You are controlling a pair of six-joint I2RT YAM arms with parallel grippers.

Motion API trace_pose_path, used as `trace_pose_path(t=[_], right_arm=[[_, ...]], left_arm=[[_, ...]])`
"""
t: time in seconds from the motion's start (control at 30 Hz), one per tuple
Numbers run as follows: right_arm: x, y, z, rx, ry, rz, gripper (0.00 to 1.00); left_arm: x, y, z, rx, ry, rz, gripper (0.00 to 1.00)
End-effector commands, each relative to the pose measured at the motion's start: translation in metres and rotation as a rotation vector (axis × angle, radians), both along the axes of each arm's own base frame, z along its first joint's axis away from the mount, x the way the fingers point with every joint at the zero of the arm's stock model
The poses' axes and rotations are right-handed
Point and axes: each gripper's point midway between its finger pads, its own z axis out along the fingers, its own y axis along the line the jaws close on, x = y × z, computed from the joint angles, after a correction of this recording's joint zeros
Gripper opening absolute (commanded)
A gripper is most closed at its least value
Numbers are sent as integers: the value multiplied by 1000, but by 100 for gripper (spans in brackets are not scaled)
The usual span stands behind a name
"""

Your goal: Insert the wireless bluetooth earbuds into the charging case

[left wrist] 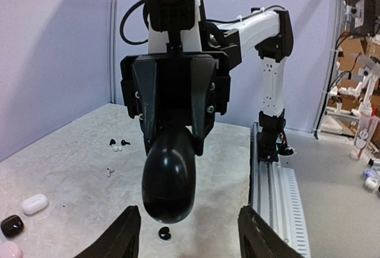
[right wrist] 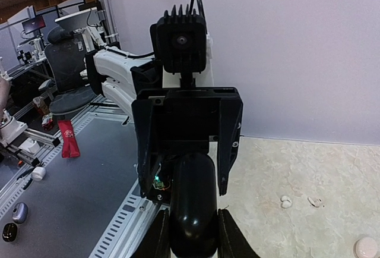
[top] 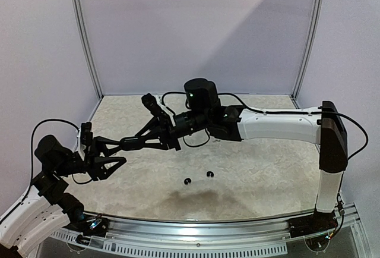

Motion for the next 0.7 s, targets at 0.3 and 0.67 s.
trace_pose_path(t=[0.3, 0.67], right_arm=[[-5, 10, -8, -4, 9, 46, 0], [-6, 14, -1, 26, 29, 52, 0]], left_arm=[[0, 0, -1, -7, -6, 4, 46], [4, 0, -2, -12, 21, 22, 41]])
